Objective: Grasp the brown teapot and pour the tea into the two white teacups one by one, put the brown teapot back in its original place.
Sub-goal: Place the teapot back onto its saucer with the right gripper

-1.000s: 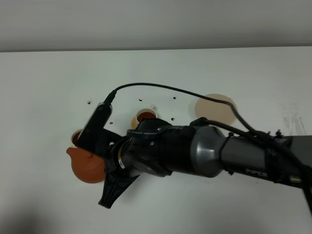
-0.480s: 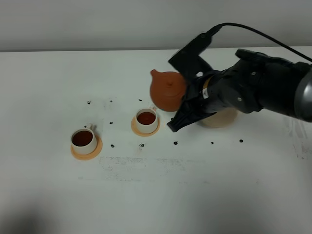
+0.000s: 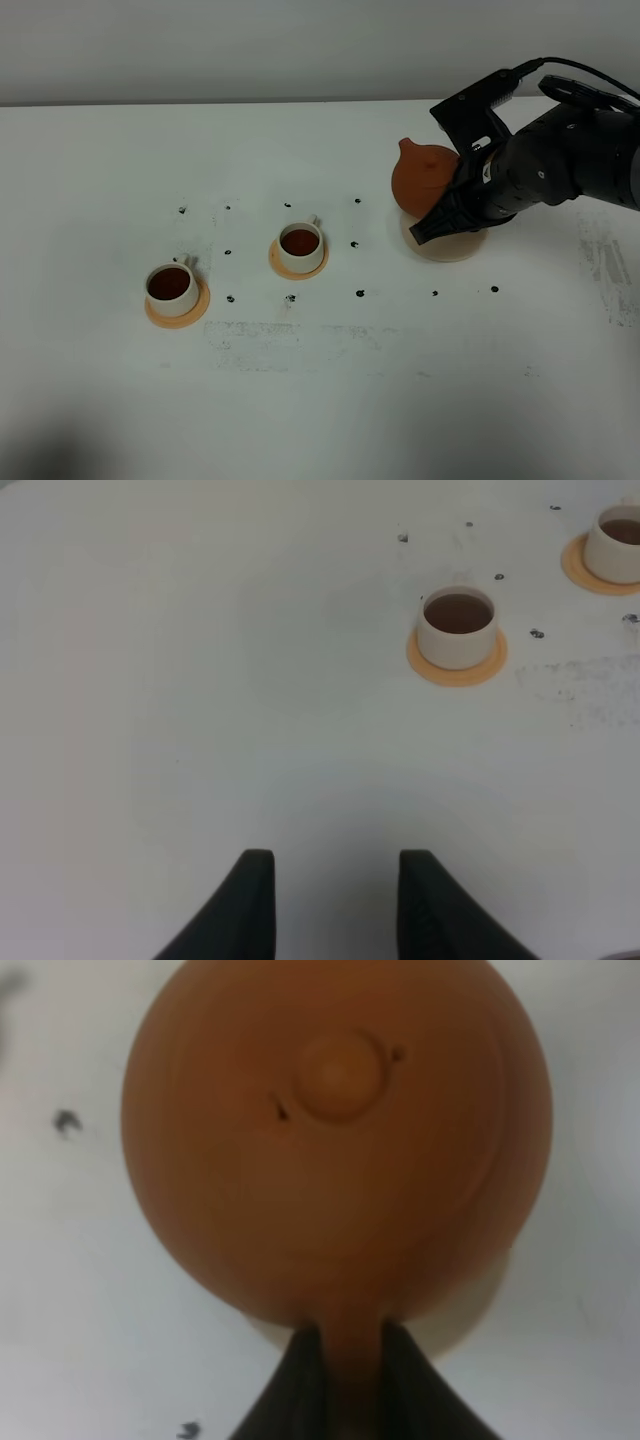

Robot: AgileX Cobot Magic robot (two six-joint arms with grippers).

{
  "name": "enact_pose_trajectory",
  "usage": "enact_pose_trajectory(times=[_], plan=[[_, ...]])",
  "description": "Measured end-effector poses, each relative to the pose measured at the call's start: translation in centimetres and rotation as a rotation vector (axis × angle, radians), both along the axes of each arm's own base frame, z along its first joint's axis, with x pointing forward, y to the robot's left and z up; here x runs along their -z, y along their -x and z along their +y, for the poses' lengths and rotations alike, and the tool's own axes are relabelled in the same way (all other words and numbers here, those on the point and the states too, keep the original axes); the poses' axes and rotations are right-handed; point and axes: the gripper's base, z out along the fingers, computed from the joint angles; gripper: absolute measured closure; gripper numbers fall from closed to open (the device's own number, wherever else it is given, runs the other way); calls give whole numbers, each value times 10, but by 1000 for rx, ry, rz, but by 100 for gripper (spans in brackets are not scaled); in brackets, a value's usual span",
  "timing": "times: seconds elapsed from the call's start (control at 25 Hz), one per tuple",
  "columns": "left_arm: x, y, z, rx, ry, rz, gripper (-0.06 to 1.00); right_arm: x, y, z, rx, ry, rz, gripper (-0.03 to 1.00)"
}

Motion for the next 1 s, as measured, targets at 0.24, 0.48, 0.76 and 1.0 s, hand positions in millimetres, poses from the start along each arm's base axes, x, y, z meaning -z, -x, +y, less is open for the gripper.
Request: enact_pose_trajectory(times=[0.24,0.48,0.76,1.0], plan=[[0,0,0,0,0,0,64,19,-5,-5,25,8,47,88],[0,0,0,0,0,0,64,34,-9,-9,54,1,84,88],[0,0,0,0,0,0,64,42,-12,-15,87,-3,108,88],[0,0,0,0,0,0,64,42,-10,-16,116,-10,124,82]])
